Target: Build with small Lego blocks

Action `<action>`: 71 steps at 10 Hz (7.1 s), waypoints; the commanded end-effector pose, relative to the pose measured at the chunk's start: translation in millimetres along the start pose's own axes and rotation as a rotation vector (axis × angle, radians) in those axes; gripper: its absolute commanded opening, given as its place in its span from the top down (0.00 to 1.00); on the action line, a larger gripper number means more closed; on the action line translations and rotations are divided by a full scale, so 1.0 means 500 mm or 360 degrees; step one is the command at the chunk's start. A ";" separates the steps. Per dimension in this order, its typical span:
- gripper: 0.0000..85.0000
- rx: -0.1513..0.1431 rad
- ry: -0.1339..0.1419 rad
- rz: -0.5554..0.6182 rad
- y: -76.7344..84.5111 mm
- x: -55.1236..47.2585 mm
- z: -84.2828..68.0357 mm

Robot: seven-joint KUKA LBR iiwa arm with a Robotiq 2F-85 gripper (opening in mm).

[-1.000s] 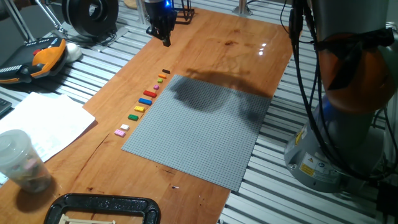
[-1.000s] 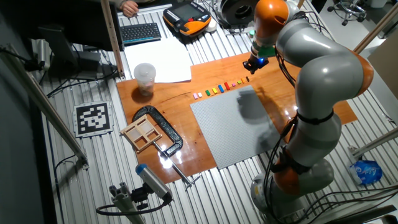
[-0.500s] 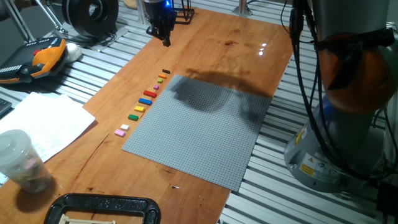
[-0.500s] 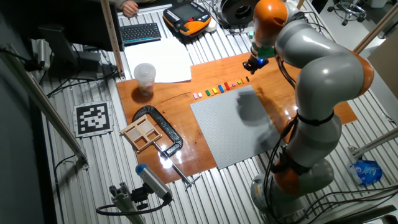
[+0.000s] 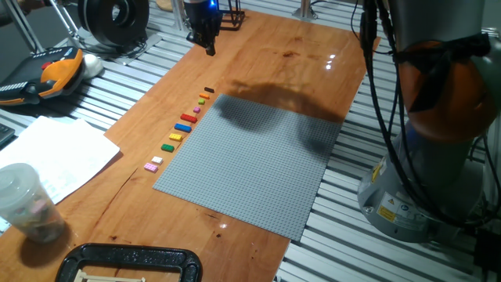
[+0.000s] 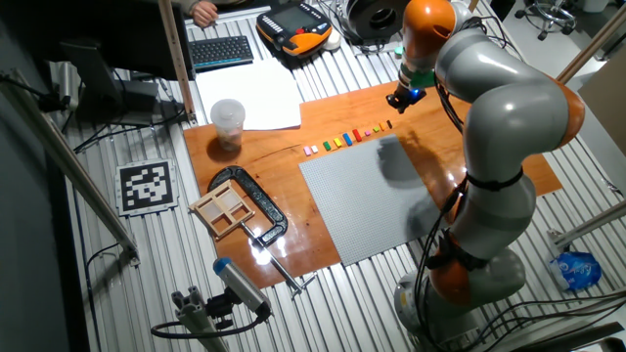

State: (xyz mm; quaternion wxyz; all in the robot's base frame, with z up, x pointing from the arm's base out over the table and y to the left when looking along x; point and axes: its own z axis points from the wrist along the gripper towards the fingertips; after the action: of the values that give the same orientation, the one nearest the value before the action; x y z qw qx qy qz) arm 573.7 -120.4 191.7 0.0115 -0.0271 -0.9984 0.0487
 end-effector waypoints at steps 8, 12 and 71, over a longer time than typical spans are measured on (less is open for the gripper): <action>0.80 -0.0066 -0.0006 -0.0123 -0.038 -0.060 0.097; 0.80 -0.0081 -0.0036 -0.0157 -0.046 -0.073 0.145; 1.00 -0.0131 -0.0070 -0.0100 0.027 0.011 0.286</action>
State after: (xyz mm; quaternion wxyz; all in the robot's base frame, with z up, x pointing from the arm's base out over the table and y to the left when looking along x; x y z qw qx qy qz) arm 565.3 -120.8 48.2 -0.0107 0.0050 -0.9999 0.0079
